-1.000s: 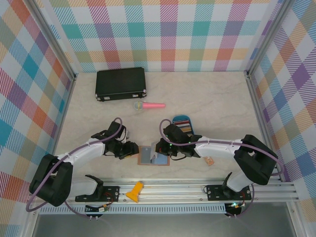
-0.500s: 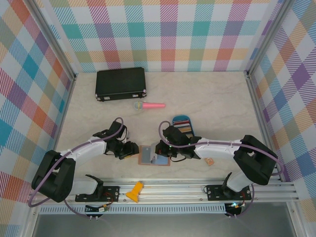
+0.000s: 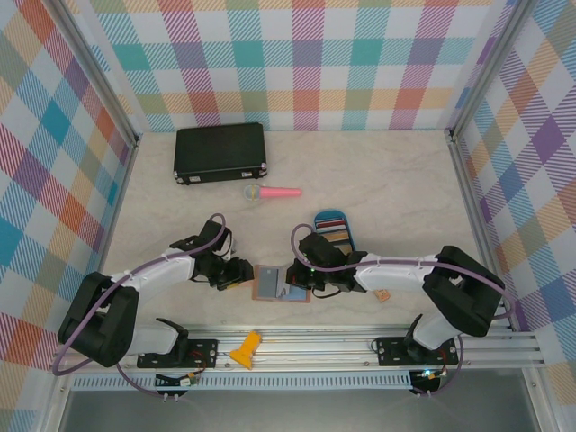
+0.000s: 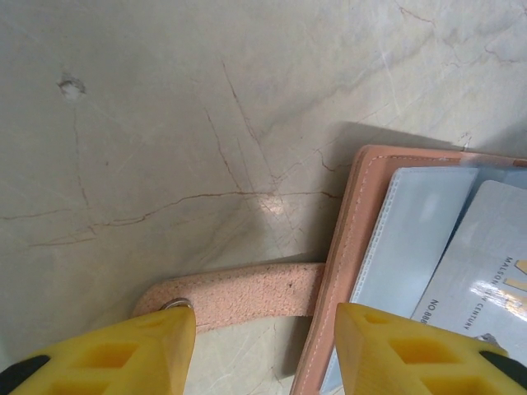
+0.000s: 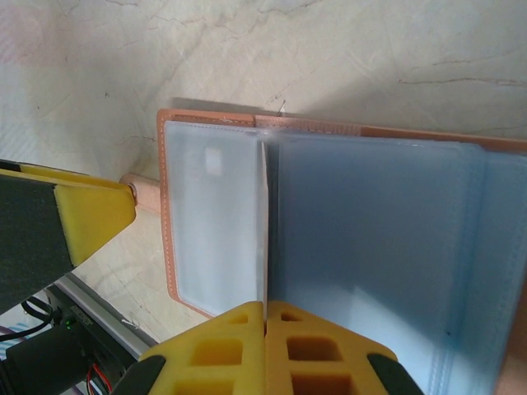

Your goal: Put the credit cards into the card holder

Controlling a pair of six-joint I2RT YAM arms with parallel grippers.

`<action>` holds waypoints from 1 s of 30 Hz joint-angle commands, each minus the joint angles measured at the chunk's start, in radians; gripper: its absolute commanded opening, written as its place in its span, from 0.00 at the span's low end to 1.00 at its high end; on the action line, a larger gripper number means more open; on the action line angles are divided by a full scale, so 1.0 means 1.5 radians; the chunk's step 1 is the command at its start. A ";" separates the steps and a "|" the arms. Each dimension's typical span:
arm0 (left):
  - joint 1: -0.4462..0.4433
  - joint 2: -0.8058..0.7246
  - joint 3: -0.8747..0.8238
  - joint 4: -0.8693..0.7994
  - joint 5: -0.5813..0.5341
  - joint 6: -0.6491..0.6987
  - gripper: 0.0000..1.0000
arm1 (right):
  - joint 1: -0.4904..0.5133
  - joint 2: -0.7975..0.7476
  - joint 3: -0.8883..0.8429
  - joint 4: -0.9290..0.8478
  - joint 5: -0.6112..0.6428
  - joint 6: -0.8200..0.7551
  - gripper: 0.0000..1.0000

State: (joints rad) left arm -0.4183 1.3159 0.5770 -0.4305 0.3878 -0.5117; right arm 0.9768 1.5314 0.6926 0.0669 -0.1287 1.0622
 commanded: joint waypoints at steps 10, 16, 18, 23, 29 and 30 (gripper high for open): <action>-0.004 0.027 -0.003 -0.020 -0.005 -0.006 0.50 | 0.001 0.052 0.042 -0.074 -0.029 0.026 0.00; -0.004 0.029 -0.002 -0.021 -0.007 -0.006 0.50 | 0.001 0.045 0.047 -0.120 -0.010 0.027 0.00; -0.004 0.032 -0.001 -0.022 -0.006 -0.006 0.50 | 0.001 0.046 0.048 -0.133 -0.006 0.028 0.00; -0.004 0.034 0.000 -0.023 -0.009 -0.006 0.50 | 0.001 0.047 0.051 -0.149 0.002 0.034 0.00; -0.004 0.035 0.000 -0.026 -0.012 -0.006 0.50 | 0.001 0.046 0.061 -0.178 0.017 0.020 0.00; -0.004 0.035 0.001 -0.026 -0.012 -0.006 0.50 | 0.000 0.048 0.063 -0.181 0.018 0.018 0.00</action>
State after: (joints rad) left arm -0.4183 1.3342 0.5919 -0.4393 0.3916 -0.5117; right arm 0.9749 1.5810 0.7822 -0.0963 -0.1371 1.0958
